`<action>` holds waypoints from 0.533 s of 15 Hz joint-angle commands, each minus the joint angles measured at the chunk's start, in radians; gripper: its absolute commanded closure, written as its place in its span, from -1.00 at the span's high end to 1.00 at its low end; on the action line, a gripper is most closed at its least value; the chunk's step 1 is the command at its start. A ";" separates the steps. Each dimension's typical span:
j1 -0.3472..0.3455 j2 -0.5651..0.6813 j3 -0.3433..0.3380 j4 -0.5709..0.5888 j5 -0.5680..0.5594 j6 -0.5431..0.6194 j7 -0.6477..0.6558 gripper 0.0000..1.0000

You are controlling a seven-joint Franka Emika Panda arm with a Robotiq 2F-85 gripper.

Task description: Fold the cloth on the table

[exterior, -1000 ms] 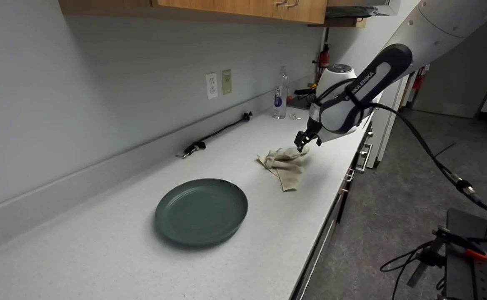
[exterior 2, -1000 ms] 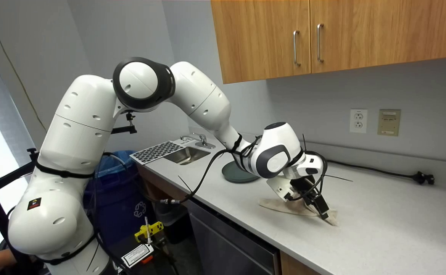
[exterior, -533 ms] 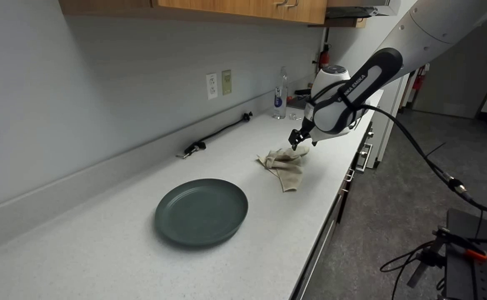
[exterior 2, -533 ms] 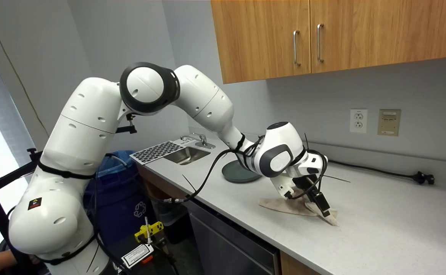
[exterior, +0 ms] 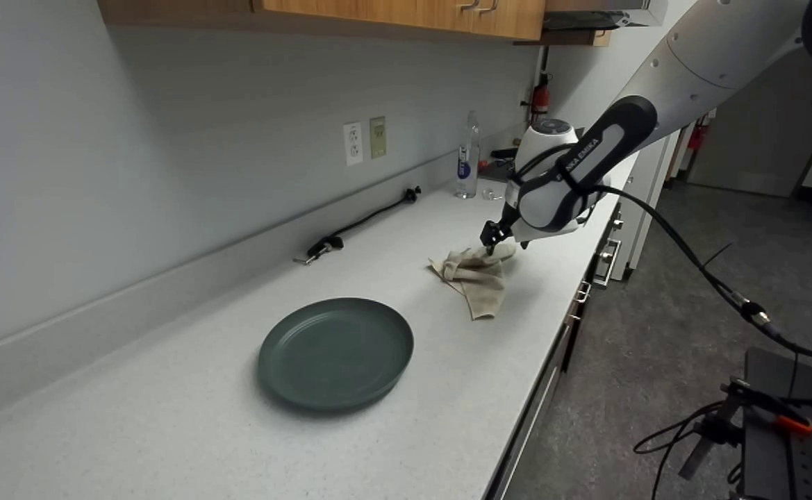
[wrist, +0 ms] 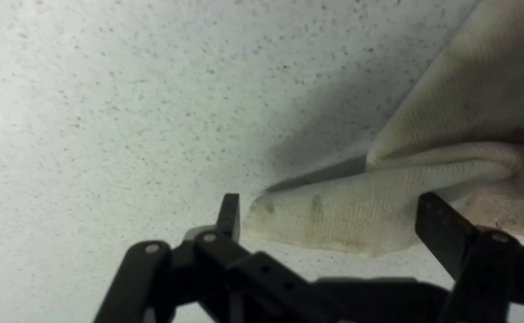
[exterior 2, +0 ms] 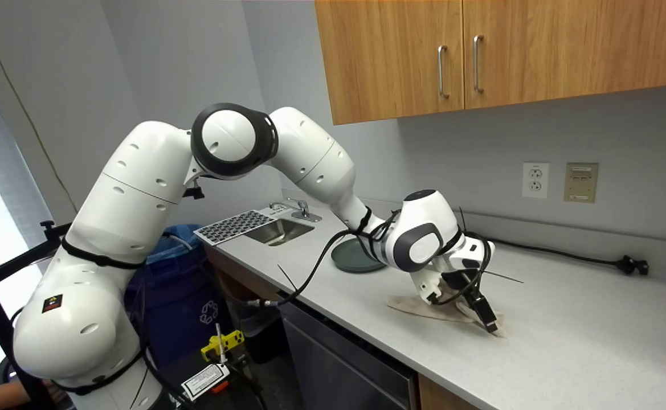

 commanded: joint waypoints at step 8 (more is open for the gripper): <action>0.029 0.065 -0.029 0.093 0.027 -0.023 0.044 0.17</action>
